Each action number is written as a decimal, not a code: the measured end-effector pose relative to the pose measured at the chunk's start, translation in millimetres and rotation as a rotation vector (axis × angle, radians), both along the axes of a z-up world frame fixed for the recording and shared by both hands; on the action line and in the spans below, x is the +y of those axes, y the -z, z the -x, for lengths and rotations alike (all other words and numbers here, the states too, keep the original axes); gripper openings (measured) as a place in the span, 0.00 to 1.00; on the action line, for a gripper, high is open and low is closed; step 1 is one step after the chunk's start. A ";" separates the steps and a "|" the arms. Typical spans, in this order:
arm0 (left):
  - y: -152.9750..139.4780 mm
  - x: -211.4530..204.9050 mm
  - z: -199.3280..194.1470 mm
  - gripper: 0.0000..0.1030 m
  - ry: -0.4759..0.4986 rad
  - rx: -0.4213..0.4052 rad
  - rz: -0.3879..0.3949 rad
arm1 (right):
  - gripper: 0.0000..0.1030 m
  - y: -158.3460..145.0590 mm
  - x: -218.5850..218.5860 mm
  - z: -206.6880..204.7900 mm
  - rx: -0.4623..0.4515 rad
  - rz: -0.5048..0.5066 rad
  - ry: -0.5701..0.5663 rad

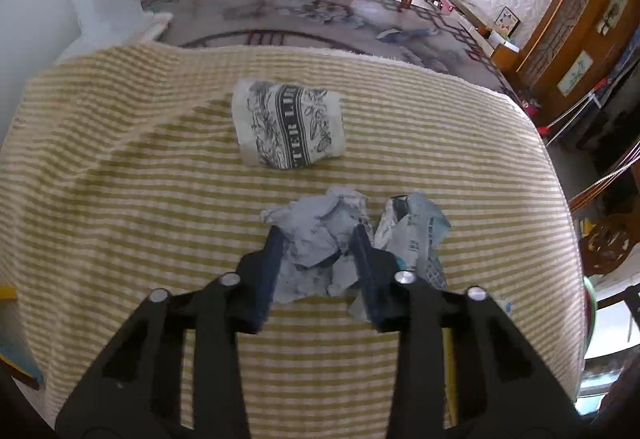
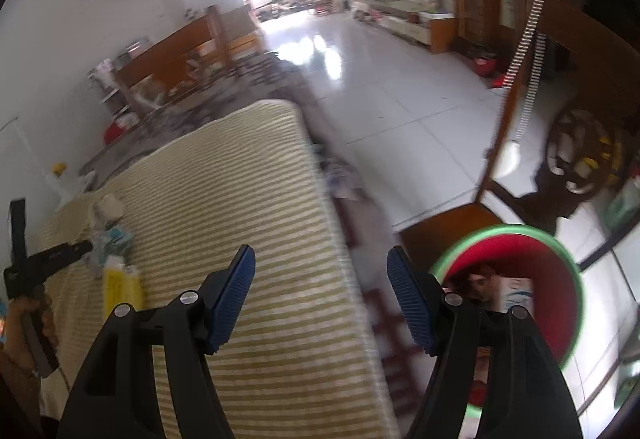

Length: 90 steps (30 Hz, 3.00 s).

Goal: Collect trash
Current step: 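Move both open tools back over the trash on the table, then grasp the crumpled grey paper with the left tool while the right tool grasps the yellow box, then carry the grey paper and yellow box over the red bucket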

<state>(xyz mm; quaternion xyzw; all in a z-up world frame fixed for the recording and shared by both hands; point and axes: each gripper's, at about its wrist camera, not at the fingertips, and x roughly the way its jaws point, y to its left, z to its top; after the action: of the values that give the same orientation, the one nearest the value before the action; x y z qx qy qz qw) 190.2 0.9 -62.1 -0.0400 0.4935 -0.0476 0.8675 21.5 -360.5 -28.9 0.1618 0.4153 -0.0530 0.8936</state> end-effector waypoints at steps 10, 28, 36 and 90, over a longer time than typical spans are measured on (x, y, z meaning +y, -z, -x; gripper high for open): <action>-34.3 34.7 35.8 0.01 -0.040 -0.053 0.138 | 0.65 18.4 110.2 -40.3 0.043 -0.153 -0.311; -23.3 12.9 64.6 0.60 0.029 0.018 0.072 | 0.54 57.0 189.4 -54.3 0.176 -0.187 -0.495; -5.7 1.3 62.7 0.63 0.070 0.093 0.017 | 0.33 45.5 173.1 -45.2 0.139 -0.168 -0.483; -71.8 -36.9 113.2 0.42 0.040 -0.314 0.055 | 0.26 -0.7 102.4 -11.4 -0.085 -0.160 -0.372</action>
<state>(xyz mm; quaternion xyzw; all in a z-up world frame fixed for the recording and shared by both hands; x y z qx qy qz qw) 77.1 -36.0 9.8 -0.0462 0.3509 -0.0841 0.9315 32.9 -258.2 -28.2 0.1549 0.4030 0.1529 0.8889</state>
